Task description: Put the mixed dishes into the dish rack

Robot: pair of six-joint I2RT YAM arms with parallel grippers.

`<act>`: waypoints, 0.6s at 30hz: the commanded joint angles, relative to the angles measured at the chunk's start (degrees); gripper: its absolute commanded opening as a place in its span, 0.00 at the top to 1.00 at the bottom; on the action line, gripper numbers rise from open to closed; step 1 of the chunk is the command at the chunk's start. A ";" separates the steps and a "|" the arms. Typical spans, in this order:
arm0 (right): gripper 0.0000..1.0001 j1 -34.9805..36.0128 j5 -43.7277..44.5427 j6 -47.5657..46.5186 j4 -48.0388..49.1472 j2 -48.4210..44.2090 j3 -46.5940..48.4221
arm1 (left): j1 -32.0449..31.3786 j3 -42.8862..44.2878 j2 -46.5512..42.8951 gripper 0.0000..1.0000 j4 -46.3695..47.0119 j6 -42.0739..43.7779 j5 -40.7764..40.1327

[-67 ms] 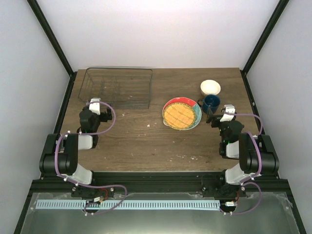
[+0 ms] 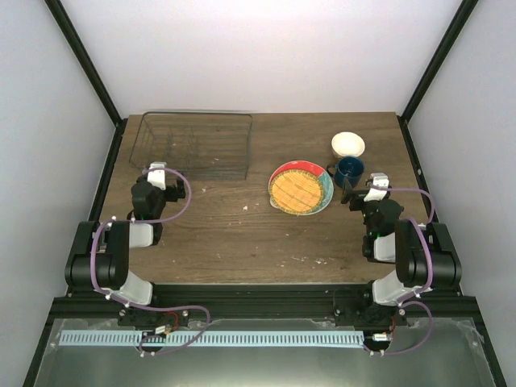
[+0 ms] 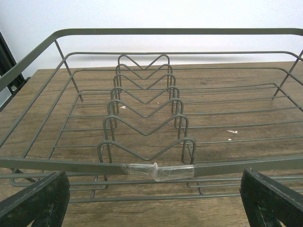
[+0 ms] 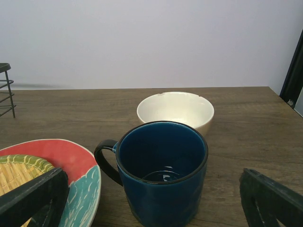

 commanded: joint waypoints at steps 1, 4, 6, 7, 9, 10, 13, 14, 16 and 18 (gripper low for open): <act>0.00 0.44 0.50 -0.86 0.35 -0.01 1.12 | 0.23 0.30 0.10 0.00 1.20 0.10 0.71; 0.00 0.44 0.45 -0.85 0.30 -0.01 1.04 | 0.25 0.13 0.01 0.00 1.36 0.13 0.72; 0.00 0.44 0.45 -0.87 0.30 -0.01 1.04 | 0.25 0.05 0.00 0.00 1.32 0.06 0.72; 0.00 0.44 0.42 -0.84 0.29 -0.01 1.04 | 0.22 0.08 0.01 0.00 1.39 0.09 0.72; 0.00 0.44 0.43 -0.85 0.28 -0.01 1.04 | 0.25 0.10 0.01 0.00 1.40 0.11 0.72; 0.00 0.44 0.45 -0.84 0.24 -0.01 1.04 | 0.20 0.09 0.01 0.00 1.40 0.12 0.67; 0.00 0.44 0.47 -0.86 0.25 -0.01 1.06 | 0.19 0.09 0.01 0.00 1.33 0.10 0.72; 0.00 0.44 0.42 -0.90 0.27 -0.01 1.04 | 0.19 0.13 0.08 0.00 1.32 0.05 0.67; 0.00 0.44 0.44 -0.85 0.27 -0.01 1.11 | 0.20 0.38 0.10 0.00 1.11 0.04 0.67; 0.00 0.45 0.50 -0.84 0.26 -0.01 1.13 | 0.19 0.64 0.18 0.00 0.75 0.01 0.52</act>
